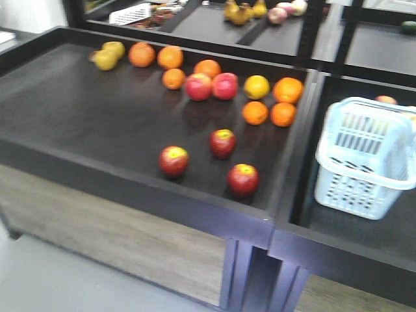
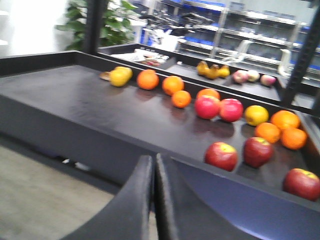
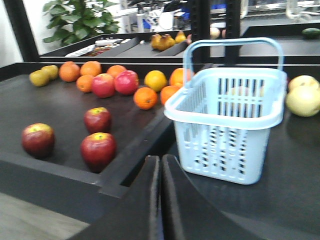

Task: Pick three apples into basket with both arms
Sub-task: 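Turn the base and approach the table holding the light-blue basket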

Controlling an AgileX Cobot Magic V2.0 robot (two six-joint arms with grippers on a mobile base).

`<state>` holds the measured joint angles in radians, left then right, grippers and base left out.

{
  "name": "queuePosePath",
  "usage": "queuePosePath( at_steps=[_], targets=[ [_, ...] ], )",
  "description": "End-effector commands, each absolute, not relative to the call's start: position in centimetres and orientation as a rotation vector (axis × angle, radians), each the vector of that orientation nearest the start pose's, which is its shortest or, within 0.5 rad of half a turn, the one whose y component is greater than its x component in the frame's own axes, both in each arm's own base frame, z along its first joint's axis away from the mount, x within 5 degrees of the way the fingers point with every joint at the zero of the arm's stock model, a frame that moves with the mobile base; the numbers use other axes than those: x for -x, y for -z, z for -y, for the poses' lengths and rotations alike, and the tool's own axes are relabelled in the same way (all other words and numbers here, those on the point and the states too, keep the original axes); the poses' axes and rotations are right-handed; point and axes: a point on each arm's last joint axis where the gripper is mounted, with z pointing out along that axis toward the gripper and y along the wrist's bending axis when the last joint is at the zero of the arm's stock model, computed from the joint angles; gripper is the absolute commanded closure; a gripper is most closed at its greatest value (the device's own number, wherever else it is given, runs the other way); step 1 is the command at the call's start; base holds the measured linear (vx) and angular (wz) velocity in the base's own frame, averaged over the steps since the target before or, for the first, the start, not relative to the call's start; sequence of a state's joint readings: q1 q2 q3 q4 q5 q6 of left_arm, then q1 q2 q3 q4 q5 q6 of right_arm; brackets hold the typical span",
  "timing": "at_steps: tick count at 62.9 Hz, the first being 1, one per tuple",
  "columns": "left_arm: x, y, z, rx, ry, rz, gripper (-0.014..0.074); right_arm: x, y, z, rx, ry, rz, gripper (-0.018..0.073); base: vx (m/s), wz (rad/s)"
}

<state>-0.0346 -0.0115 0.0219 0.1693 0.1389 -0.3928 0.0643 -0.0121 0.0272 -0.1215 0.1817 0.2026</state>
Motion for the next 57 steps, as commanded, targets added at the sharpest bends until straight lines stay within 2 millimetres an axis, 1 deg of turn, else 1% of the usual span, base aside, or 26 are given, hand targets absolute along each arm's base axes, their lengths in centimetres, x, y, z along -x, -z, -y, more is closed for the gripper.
queuePosePath(
  at_steps=[1, 57],
  targets=[
    [-5.57, -19.78, 0.07, 0.161, 0.197, -1.552, 0.0603, -5.62, -19.13, -0.20, -0.020, -0.088, -1.604, 0.0566, 0.08, -0.41],
    [-5.57, -19.78, 0.07, 0.161, 0.197, -1.552, 0.0603, -5.62, -19.13, -0.20, -0.020, -0.088, -1.604, 0.0566, 0.07, -0.43]
  ],
)
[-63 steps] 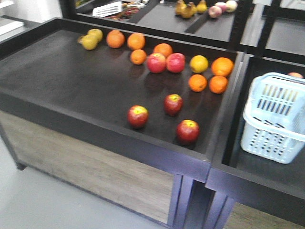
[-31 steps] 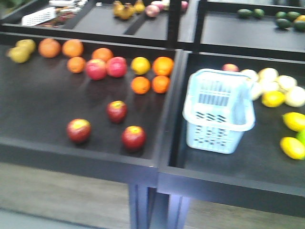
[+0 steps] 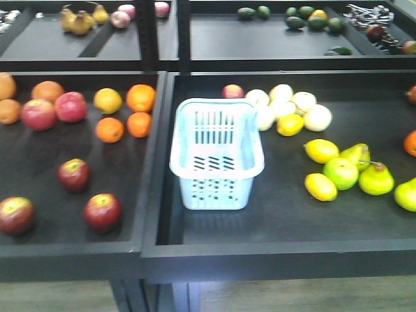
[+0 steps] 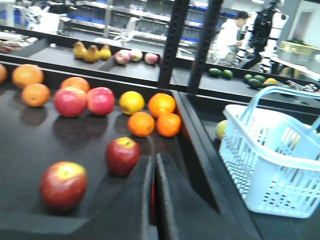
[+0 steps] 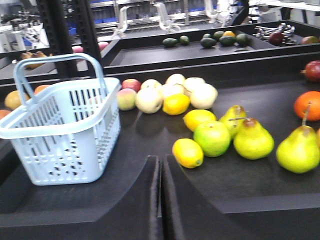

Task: Pick three apples into basket with both arms
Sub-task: 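Turn the base and approach the table holding the light-blue basket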

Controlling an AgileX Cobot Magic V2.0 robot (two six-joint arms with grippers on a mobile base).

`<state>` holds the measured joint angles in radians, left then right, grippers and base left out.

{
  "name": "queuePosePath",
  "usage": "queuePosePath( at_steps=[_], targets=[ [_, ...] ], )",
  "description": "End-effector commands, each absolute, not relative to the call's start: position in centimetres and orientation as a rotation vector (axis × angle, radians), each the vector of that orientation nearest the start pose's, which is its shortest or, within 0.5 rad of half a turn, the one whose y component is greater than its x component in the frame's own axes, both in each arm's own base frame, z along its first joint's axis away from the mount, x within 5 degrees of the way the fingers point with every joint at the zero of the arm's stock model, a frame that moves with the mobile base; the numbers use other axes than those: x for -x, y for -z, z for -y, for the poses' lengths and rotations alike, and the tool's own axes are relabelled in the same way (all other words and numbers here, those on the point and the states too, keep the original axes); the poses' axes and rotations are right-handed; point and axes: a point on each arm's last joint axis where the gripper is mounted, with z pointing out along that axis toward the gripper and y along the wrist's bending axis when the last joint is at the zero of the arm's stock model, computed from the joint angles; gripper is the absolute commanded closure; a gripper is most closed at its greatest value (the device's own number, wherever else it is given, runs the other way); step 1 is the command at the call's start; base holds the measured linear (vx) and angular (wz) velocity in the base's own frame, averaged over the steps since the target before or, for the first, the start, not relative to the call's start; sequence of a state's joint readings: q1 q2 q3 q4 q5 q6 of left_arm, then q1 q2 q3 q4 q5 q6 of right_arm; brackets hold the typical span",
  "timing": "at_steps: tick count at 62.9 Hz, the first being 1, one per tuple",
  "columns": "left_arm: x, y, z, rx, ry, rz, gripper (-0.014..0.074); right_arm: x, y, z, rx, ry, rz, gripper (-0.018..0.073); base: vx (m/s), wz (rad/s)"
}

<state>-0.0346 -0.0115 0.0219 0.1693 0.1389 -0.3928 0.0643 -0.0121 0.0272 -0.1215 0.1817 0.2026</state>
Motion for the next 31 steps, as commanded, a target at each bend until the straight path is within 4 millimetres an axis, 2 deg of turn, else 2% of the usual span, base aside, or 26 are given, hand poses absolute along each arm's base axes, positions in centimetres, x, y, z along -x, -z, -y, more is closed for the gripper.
queuePosePath(
  at_steps=[1, 15, 31],
  targets=[
    [-5.57, -19.78, 0.07, 0.161, 0.197, -1.552, 0.0603, -5.62, -19.13, -0.20, -0.020, -0.088, -1.604, 0.0566, 0.09, -0.32],
    [-5.57, -19.78, 0.07, 0.161, 0.197, -1.552, 0.0603, -5.62, -19.13, -0.20, -0.020, -0.088, -1.604, 0.0566, 0.10, -0.24],
    [-5.57, -19.78, 0.07, 0.161, 0.197, -1.552, 0.0603, -5.62, -19.13, -0.20, -0.020, -0.088, -1.604, 0.0566, 0.14, -0.09]
  ],
)
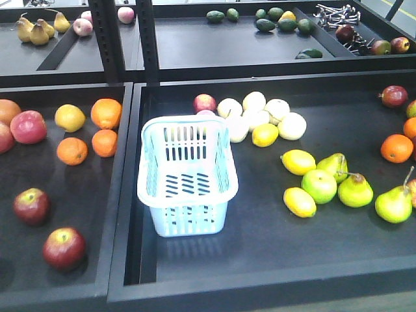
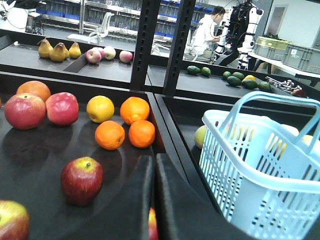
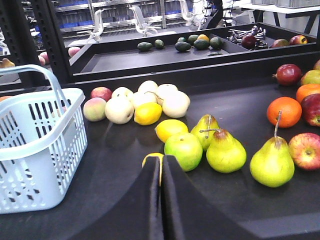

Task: Pick three apples into basket with both arms

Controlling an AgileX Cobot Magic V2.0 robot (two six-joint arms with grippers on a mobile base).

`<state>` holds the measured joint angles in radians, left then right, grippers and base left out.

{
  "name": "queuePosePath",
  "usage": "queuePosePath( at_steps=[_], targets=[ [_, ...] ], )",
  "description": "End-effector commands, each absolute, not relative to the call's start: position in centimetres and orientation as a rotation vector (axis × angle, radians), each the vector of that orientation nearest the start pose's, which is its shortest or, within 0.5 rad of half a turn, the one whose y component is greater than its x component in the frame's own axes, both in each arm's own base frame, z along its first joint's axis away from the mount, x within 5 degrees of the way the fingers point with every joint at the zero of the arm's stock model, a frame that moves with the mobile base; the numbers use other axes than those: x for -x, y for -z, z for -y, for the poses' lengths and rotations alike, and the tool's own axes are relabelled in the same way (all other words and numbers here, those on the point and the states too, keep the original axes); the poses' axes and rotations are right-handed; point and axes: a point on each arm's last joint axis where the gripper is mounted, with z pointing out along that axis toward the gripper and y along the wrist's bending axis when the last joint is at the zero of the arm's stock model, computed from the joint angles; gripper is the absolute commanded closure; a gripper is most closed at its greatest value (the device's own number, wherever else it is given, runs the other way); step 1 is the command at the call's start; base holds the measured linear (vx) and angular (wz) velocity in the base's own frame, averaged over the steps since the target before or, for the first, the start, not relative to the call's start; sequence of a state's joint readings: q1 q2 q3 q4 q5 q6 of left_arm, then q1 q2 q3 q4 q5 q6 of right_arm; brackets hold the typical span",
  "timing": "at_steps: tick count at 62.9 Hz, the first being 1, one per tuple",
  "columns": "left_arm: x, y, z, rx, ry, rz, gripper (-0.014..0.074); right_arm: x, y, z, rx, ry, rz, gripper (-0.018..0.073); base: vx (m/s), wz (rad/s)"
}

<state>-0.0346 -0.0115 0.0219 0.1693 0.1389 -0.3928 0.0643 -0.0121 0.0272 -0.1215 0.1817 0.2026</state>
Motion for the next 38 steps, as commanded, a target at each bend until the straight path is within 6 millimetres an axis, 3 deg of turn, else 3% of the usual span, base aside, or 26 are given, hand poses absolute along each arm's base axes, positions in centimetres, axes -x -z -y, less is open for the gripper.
queuePosePath(
  at_steps=[1, 38],
  targets=[
    [-5.57, -19.78, 0.07, 0.161, 0.197, -1.552, 0.0603, -5.62, -19.13, -0.20, -0.020, -0.088, -1.604, 0.0566, 0.16, -0.03],
    [-5.57, -19.78, 0.07, 0.161, 0.197, -1.552, 0.0603, -5.62, -19.13, -0.20, -0.020, -0.088, -1.604, 0.0566, 0.14, 0.03]
  ],
)
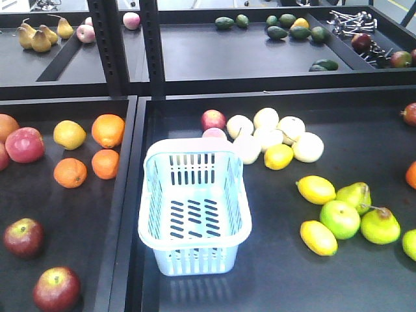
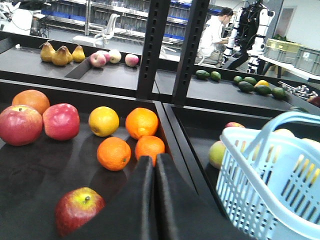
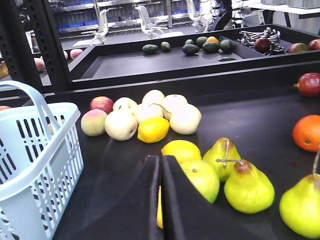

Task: Pick three apples into basket with both arms

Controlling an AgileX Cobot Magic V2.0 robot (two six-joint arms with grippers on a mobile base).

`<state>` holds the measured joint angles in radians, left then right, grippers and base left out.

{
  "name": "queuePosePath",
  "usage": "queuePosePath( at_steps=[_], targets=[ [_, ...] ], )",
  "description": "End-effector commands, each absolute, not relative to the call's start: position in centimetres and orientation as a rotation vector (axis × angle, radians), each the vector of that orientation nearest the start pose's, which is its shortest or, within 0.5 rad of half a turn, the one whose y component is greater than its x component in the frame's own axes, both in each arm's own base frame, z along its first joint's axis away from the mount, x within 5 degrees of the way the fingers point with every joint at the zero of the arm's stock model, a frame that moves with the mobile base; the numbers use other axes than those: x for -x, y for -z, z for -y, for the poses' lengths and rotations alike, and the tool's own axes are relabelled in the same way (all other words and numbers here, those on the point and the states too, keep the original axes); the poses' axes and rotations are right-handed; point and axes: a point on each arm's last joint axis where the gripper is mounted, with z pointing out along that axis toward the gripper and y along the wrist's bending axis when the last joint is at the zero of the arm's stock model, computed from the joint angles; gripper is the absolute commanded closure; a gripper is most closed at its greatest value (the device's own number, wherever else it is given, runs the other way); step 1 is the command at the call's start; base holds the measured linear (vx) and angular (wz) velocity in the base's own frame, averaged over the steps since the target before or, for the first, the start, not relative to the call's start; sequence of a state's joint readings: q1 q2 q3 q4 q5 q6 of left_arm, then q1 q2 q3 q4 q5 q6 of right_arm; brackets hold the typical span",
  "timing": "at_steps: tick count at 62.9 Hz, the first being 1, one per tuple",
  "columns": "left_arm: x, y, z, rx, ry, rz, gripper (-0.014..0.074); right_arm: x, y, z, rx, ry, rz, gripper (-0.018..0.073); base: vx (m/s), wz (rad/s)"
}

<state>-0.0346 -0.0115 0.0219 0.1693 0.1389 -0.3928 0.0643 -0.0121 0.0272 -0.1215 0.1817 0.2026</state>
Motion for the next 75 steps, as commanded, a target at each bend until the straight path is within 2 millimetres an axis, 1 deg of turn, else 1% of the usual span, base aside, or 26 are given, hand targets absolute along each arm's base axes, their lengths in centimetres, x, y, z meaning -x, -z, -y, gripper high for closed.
queuePosePath(
  at_steps=[1, 37, 75],
  targets=[
    [-5.57, -19.78, 0.07, 0.161, 0.197, -1.552, 0.0603, -5.62, -19.13, -0.20, -0.020, -0.088, -1.604, 0.0566, 0.10, 0.08],
    [-5.57, -19.78, 0.07, 0.161, 0.197, -1.552, 0.0603, -5.62, -19.13, -0.20, -0.020, -0.088, -1.604, 0.0566, 0.07, 0.07],
    [-5.57, -19.78, 0.07, 0.161, 0.197, -1.552, 0.0603, -5.62, -19.13, -0.20, -0.020, -0.088, -1.604, 0.0566, 0.01, 0.01]
  ],
)
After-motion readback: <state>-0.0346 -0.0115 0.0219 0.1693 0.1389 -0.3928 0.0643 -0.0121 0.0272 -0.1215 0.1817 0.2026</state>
